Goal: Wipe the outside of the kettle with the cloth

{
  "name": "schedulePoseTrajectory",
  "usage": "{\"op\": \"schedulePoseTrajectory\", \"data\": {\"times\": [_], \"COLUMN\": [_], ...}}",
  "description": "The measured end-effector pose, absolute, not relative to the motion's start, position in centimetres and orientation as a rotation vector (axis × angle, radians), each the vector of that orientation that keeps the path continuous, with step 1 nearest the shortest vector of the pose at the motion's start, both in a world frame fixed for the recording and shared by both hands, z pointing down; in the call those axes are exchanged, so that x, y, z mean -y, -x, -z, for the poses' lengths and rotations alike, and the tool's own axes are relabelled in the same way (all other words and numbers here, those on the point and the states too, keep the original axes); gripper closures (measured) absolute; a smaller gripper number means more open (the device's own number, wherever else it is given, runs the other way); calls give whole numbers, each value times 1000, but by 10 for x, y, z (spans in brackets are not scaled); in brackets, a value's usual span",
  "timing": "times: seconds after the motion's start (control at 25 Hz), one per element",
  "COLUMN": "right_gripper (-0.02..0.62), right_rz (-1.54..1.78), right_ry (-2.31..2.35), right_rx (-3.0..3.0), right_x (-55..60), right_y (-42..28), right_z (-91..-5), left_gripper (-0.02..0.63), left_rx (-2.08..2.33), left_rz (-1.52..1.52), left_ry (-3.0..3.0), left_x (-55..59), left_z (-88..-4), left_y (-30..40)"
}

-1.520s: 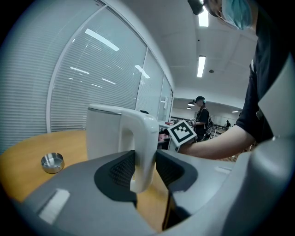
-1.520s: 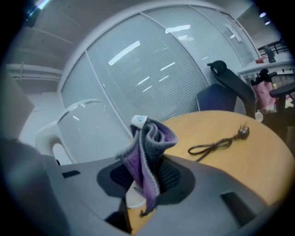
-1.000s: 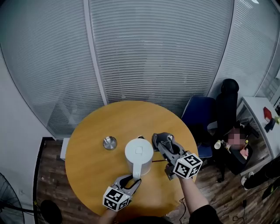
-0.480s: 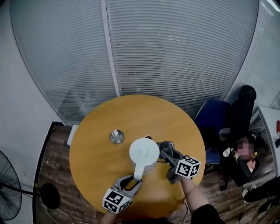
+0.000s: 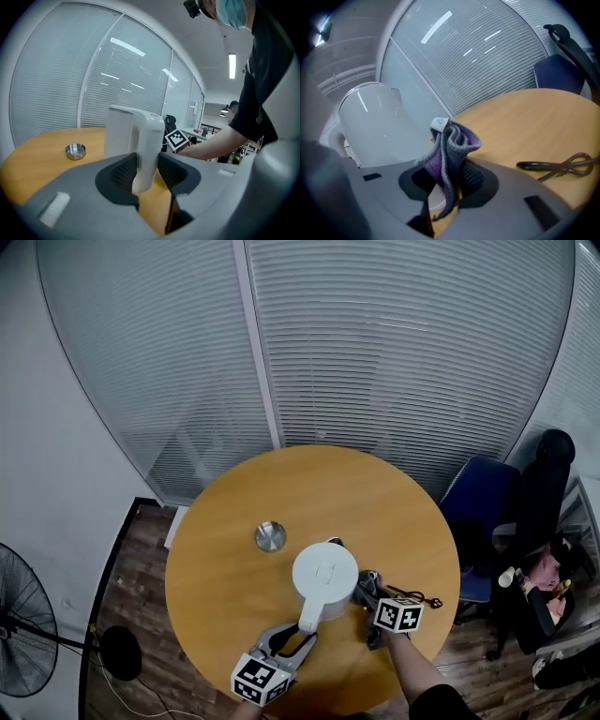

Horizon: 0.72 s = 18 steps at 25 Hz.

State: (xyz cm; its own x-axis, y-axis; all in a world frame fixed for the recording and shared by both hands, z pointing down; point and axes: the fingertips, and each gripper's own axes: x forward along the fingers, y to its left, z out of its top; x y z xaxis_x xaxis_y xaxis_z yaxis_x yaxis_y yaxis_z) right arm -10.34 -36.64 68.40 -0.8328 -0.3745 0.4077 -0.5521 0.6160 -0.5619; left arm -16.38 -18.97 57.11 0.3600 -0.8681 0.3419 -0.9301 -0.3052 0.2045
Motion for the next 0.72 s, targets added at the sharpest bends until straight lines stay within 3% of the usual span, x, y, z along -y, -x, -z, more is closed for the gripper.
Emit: {"op": "schedulePoseTrajectory", "data": {"times": [0.52, 0.72], "right_gripper": [483, 483], "right_rz": [-1067, -932], "right_ry": [-878, -886], "right_rx": [2606, 2681], "right_x": [354, 336], "right_y": [82, 57], "right_z": [-650, -615], "left_gripper": [456, 454], "left_rx": [1646, 1703], "left_rz": [-229, -183], "left_ry": [-2194, -2162], "left_x": [188, 190], "left_z": [-576, -577], "left_y": [169, 171]}}
